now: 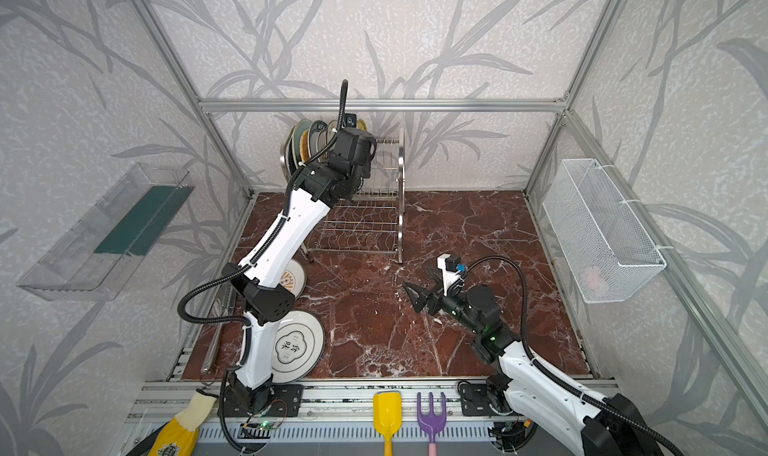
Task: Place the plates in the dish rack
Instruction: 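Lower the woven plate into the rack's upper tier with the left gripper, then open the left gripper and draw it back toward the table front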
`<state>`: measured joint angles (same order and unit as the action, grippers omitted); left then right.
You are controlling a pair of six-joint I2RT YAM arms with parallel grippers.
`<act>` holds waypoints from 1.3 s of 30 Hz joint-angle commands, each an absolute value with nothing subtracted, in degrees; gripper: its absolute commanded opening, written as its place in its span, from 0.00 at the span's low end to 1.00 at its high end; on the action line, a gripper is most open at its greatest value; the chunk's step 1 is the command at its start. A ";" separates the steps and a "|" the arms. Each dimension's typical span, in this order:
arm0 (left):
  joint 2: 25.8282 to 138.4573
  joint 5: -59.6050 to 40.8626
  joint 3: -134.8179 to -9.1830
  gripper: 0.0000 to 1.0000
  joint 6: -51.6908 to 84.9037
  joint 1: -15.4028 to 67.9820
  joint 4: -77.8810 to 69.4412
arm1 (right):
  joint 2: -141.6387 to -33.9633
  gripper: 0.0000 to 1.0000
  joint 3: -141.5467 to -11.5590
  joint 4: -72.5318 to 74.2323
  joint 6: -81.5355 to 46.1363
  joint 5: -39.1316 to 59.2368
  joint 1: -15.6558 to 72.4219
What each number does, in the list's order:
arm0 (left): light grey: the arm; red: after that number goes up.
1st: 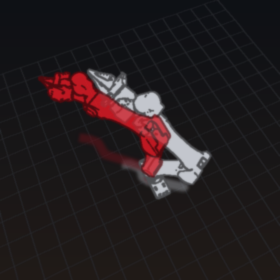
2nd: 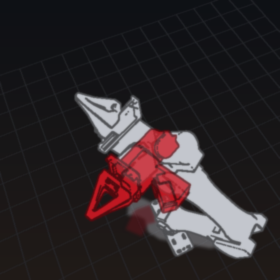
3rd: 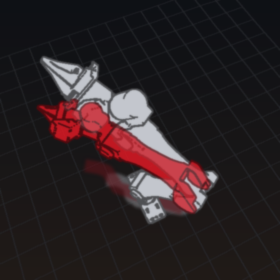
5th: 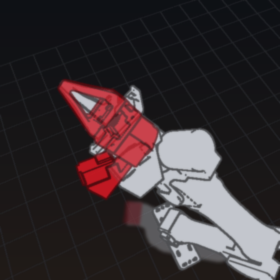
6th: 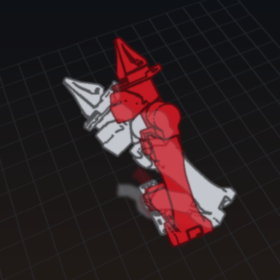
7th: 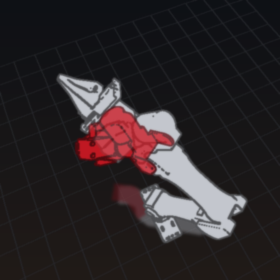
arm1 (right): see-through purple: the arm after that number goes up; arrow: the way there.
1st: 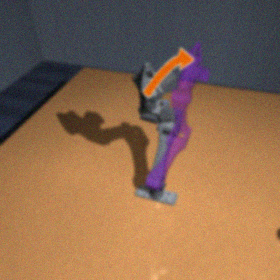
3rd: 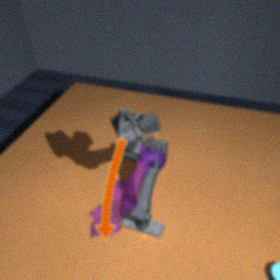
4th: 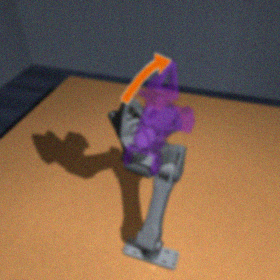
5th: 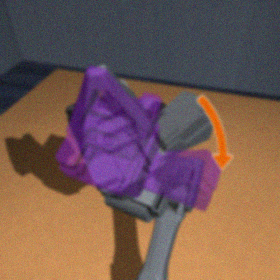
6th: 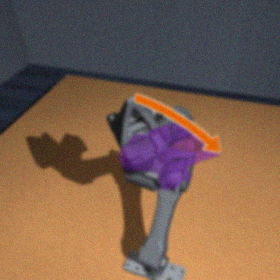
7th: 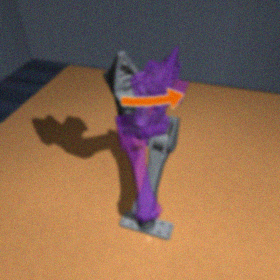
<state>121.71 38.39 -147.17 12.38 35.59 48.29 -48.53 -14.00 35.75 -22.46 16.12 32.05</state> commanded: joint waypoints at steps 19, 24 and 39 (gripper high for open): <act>120.90 37.07 -145.65 0.10 17.71 36.34 49.31 | -48.81 0.99 -15.06 36.18 -22.40 15.12 32.49; 120.54 36.92 -144.83 0.11 18.70 36.50 49.83 | -48.65 0.99 -15.03 36.01 -22.33 14.94 32.47; 116.57 37.96 -137.22 0.15 21.27 36.69 48.52 | -48.39 0.99 -15.03 35.50 -22.33 14.59 32.51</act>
<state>120.07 37.58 -138.39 19.35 36.38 48.51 -49.04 -14.00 35.18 -22.46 15.42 32.16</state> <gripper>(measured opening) 0.150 0.991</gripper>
